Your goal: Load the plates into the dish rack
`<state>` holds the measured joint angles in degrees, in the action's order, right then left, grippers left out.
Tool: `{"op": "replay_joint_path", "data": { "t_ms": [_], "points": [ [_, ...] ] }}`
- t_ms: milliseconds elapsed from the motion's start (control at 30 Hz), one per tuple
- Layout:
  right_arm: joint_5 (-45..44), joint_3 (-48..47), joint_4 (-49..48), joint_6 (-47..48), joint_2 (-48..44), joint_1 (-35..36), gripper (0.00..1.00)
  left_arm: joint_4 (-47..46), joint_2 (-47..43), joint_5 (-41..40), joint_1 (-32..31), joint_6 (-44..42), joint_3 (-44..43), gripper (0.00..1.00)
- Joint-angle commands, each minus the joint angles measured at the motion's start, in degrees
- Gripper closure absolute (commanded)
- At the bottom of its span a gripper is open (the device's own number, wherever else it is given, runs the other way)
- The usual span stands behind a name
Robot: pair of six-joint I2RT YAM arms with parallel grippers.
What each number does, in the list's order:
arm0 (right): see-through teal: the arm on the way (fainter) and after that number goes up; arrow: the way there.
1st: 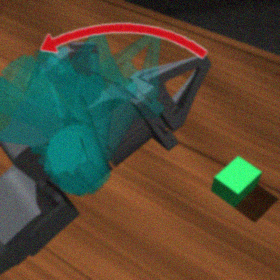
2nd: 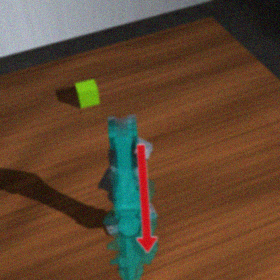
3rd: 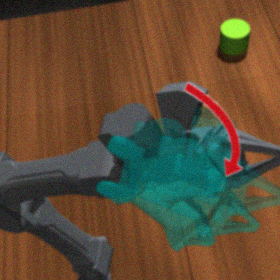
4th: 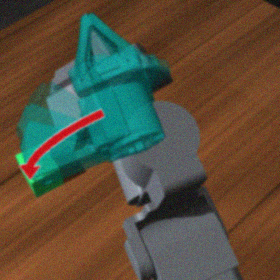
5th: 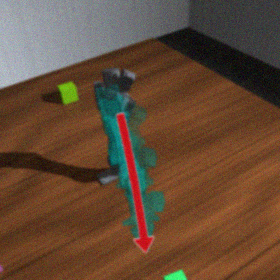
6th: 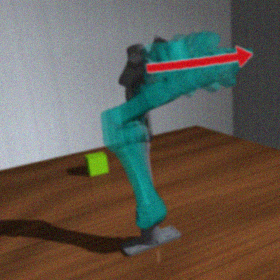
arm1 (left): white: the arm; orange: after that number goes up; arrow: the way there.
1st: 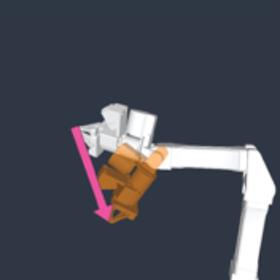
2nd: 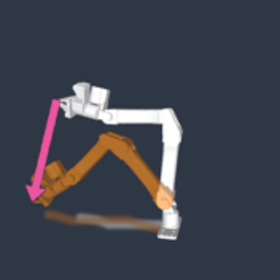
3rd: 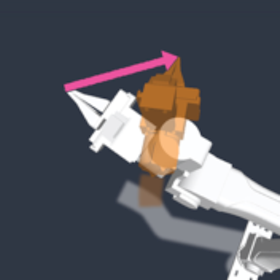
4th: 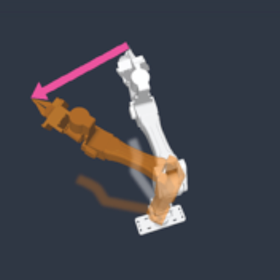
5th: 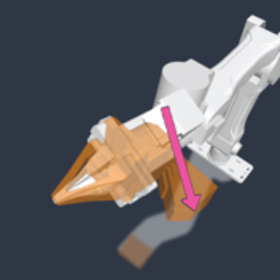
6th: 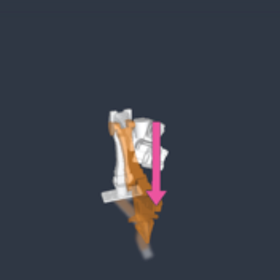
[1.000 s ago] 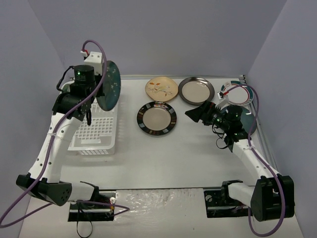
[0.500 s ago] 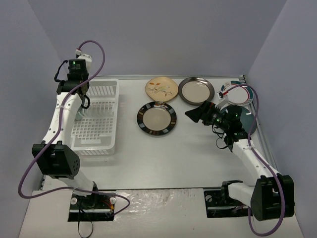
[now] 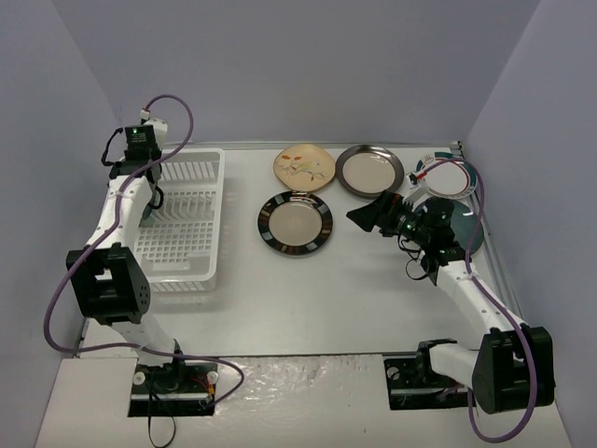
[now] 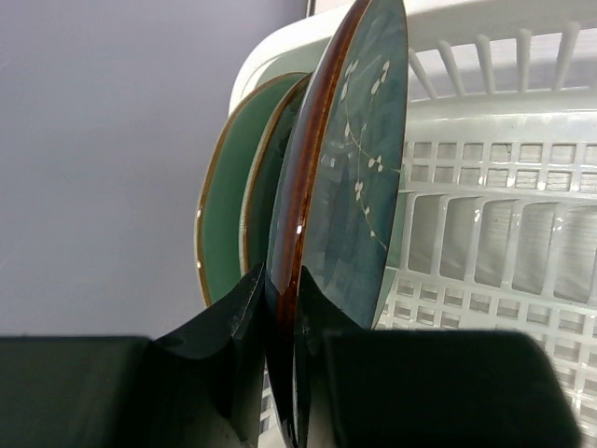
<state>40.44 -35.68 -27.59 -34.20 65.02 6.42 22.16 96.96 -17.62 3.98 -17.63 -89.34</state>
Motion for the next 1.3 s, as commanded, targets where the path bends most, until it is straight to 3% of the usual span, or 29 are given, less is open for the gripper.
{"op": "replay_joint_path", "data": {
  "t_ms": [0,300,433,733,967,1100,1267],
  "points": [
    [1.4,-1.2,-4.4,1.0,0.0,0.3,0.00,-11.9,-1.8,-0.2,0.6,0.1,-1.6,1.00],
    [1.1,-0.9,-4.5,1.0,-0.1,0.4,0.00,-13.4,-1.4,-0.1,1.4,2.3,2.2,0.99],
    [0.6,-0.9,-4.0,1.1,-0.3,0.4,0.00,-13.7,-2.3,0.2,1.3,3.6,2.9,0.71],
    [-2.0,-2.1,-1.1,1.7,-0.5,0.3,0.00,-11.9,-7.0,3.1,1.2,6.9,2.7,0.32],
    [-19.9,-3.1,9.7,2.3,-3.6,-1.0,0.00,-6.9,-13.5,10.4,1.0,16.0,1.3,0.15],
    [-30.6,-2.2,15.3,0.1,-5.4,-4.7,0.00,-1.5,-18.4,16.0,0.4,25.5,1.4,0.04],
    [-47.3,-0.7,22.5,-2.2,-7.0,-10.2,0.00,0.7,-26.3,25.6,-0.4,36.1,8.1,0.03]
  ]
}}
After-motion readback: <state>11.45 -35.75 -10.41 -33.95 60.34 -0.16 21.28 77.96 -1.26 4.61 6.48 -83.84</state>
